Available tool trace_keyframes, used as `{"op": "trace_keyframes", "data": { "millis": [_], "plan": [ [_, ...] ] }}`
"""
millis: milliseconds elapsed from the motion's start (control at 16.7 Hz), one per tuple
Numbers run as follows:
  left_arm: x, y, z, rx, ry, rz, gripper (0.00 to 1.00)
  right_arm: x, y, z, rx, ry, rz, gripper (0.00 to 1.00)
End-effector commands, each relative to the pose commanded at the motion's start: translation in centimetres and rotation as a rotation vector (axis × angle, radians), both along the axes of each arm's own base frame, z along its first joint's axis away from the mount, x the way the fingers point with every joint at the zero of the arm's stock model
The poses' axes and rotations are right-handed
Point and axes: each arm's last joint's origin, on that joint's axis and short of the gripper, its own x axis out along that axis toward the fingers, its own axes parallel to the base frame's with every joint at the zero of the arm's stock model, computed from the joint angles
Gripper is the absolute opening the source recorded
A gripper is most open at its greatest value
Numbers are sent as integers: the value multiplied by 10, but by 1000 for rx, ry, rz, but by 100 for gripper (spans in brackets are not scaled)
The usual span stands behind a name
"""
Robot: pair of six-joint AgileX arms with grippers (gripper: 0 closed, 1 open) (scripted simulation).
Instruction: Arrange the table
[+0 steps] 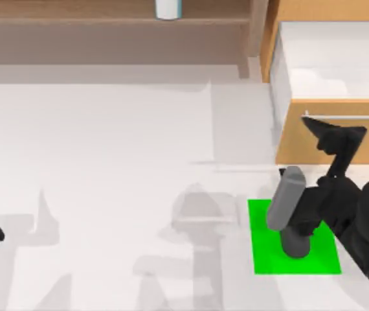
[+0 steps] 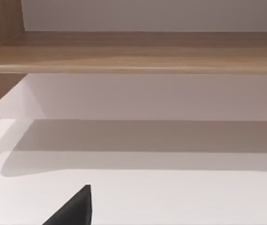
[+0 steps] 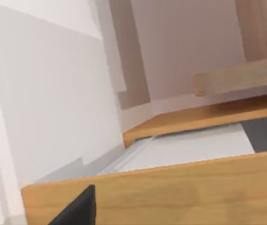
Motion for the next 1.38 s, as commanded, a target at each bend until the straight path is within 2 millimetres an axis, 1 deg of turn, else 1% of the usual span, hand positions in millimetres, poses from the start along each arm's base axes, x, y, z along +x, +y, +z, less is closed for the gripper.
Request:
{"op": "trace_keyframes", "data": {
  "millis": [240,420,540,840,1140,1380],
  "plan": [
    [0,0,0,0,0,0,100,2,-38,0,-160,-170,-191,100],
    [0,0,0,0,0,0,100,4,-57,0,-229,-218,-304,100],
    [0,0,0,0,0,0,100,4,-60,0,-238,-223,-321,100],
    [0,0,0,0,0,0,100,5,-59,0,-237,-222,-317,100],
    [0,0,0,0,0,0,100,27,-60,0,-238,-223,-321,100],
    [0,0,0,0,0,0,100,29,-60,0,-238,-223,-321,100]
  ]
}}
